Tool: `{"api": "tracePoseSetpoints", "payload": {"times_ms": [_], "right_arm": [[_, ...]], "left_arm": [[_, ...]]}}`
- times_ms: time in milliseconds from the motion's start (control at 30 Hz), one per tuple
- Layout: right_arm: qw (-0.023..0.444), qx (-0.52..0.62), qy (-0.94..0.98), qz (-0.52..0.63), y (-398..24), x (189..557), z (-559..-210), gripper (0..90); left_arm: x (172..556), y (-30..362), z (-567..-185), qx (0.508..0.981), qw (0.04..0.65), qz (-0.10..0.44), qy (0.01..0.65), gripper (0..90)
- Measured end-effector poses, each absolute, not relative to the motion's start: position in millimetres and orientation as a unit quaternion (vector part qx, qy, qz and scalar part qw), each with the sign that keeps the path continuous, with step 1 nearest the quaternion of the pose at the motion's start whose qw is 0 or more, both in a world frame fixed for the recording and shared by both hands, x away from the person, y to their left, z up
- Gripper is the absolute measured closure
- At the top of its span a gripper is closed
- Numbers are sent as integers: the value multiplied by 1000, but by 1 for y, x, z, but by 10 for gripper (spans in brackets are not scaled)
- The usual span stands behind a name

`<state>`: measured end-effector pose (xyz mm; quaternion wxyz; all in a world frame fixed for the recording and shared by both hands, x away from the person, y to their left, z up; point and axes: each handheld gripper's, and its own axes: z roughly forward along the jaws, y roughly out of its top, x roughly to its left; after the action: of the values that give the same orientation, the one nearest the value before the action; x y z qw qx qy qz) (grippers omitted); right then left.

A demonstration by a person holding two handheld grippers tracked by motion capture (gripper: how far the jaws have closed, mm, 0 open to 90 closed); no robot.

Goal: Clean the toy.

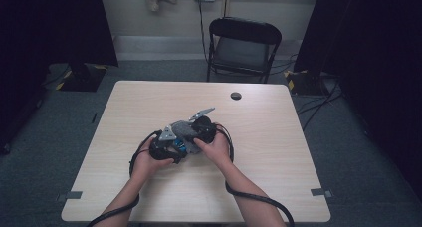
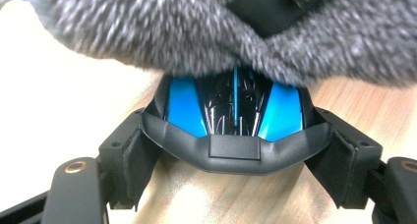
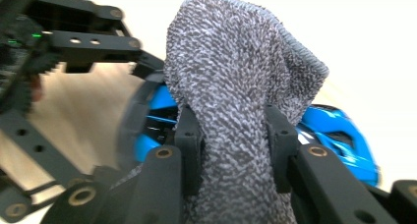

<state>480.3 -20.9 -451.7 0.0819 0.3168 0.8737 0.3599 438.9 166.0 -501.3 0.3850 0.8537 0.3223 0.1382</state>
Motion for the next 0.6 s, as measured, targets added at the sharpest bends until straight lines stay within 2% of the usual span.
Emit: {"api": "tracePoseSetpoints", "payload": {"times_ms": [600], "right_arm": [[109,347,864,348,-44,496,-455,666]], "left_arm": [[439,166,-501,854,385,138,322,248]]}}
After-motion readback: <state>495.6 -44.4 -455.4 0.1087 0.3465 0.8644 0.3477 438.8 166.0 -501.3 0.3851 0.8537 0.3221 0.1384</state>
